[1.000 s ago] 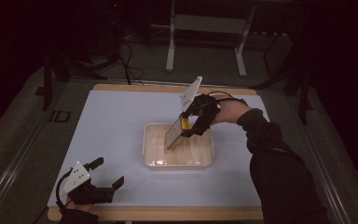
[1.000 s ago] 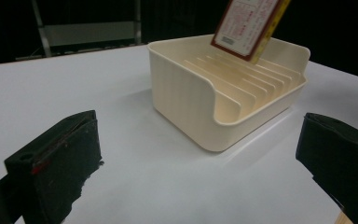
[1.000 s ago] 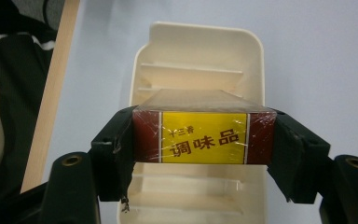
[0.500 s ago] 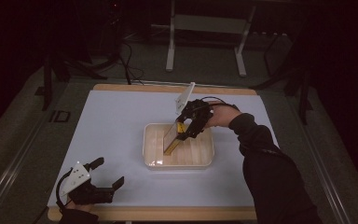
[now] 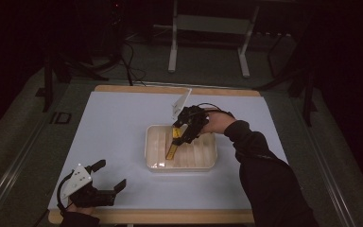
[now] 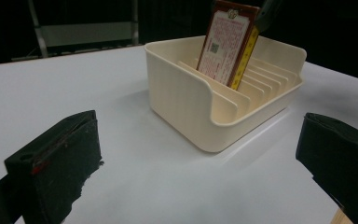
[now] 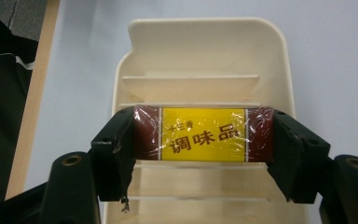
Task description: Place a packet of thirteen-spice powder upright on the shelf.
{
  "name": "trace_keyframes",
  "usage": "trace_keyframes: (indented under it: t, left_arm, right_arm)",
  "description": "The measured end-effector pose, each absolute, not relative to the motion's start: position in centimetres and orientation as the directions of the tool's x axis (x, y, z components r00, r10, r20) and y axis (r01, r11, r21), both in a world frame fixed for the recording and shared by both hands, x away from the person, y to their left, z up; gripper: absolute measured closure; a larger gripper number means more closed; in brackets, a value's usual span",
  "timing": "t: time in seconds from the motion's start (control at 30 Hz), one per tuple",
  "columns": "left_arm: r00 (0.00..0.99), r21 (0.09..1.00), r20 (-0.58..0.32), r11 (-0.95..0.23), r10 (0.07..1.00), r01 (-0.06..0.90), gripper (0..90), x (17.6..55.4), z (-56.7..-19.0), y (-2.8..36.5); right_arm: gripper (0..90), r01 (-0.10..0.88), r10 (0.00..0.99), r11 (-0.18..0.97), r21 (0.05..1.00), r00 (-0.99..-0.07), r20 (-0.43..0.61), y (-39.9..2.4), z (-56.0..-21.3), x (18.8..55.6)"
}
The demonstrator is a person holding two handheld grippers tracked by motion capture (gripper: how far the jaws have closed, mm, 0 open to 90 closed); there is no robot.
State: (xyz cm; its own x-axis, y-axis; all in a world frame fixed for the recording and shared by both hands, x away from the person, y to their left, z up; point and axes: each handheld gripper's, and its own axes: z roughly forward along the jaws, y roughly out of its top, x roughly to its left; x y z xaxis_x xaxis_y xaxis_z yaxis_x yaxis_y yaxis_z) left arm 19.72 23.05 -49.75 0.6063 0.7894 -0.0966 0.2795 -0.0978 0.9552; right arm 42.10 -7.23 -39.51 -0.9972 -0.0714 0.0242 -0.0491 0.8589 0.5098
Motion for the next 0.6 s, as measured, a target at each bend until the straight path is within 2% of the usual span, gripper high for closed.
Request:
trace_keyframes:
  t: [0.27, 0.5, 0.6]
  left_arm:
    - [0.609, 0.956, -0.094, -0.100, 0.787, 0.277, 0.1, 19.7, -49.7, 23.1]
    - [0.610, 0.956, -0.096, -0.098, 0.786, 0.276, 0.1, 19.7, -49.7, 23.0]
    - [0.611, 0.956, -0.095, -0.099, 0.786, 0.277, 0.1, 19.7, -49.7, 23.0]
  right_arm:
    - [31.7, -0.052, -0.086, 0.865, 0.498, -0.995, 0.045, -6.2, -41.6, 41.9]
    - [31.2, -0.076, -0.098, 0.861, 0.502, -0.995, 0.017, -5.8, -41.6, 41.4]
    - [27.9, -0.078, -0.097, 0.865, 0.496, -0.995, 0.014, -5.8, -41.6, 41.3]
